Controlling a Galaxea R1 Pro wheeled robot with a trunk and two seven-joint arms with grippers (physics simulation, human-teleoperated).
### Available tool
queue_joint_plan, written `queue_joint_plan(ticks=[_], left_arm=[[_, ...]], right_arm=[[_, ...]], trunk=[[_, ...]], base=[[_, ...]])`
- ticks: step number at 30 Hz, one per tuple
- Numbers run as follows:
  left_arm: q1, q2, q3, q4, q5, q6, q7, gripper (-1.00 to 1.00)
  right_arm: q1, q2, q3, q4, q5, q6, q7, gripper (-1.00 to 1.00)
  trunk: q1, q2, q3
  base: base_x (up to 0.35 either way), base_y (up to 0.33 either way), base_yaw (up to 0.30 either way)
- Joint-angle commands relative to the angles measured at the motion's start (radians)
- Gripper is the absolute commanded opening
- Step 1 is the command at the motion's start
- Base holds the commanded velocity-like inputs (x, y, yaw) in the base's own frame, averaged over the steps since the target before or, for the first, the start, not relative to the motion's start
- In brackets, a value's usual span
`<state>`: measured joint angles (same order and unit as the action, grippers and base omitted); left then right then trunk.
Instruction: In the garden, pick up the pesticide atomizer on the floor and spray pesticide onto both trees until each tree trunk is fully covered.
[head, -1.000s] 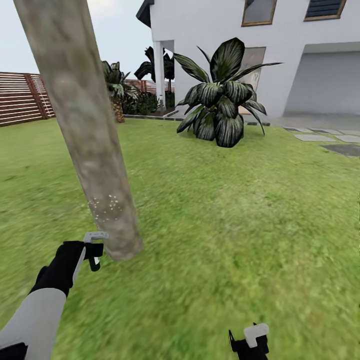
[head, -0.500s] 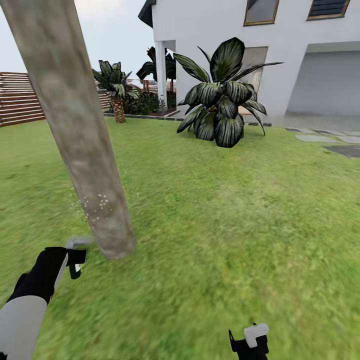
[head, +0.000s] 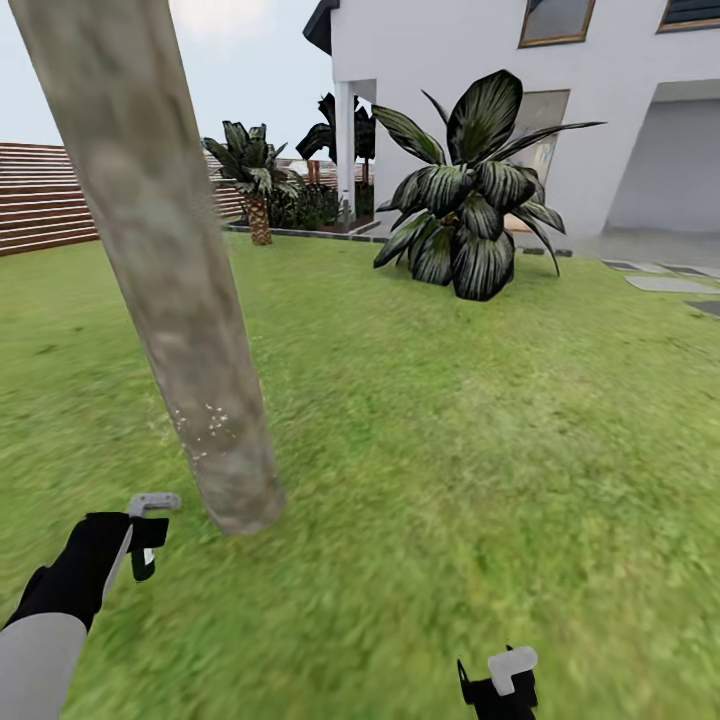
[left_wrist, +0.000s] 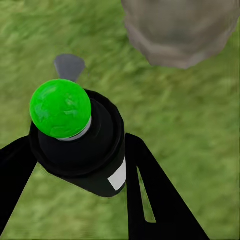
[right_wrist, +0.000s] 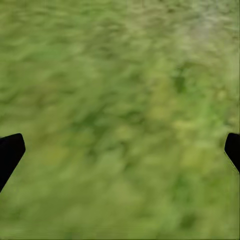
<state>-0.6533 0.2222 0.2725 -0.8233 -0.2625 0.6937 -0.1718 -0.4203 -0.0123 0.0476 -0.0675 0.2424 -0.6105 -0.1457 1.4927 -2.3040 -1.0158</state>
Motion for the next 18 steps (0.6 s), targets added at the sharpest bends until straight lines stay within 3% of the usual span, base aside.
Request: queue_joint_plan(ticks=[1,5,14,18], left_arm=[[0.001,-0.003,-0.006,0.000,0.000,0.000,0.000,-1.00],[0.003,-0.014,-0.008,-0.001,0.005,0.000,0.000,-1.00],[0.003,-0.027,-0.007,0.002,0.003,0.000,-0.001,-1.00],[0.004,-0.027,-0.007,0.003,0.002,0.000,0.000,-1.00]], right_arm=[[0.000,0.000,0.000,0.000,0.000,0.000,0.000,1.00],[0.000,0.000,0.000,0.000,0.000,0.000,0.000,1.00],[0.000,0.000,0.000,0.000,0.000,0.000,0.000,1.00],[0.000,0.000,0.000,0.000,0.000,0.000,0.000,1.00]], trunk=[[0.000,0.000,0.000],[0.000,0.000,0.000],[0.000,0.000,0.000],[0.000,0.000,-0.003]], base=[[0.291,-0.131,0.000],[0.206,-0.191,0.000],[0.026,-0.253,0.003],[0.068,-0.045,0.186]])
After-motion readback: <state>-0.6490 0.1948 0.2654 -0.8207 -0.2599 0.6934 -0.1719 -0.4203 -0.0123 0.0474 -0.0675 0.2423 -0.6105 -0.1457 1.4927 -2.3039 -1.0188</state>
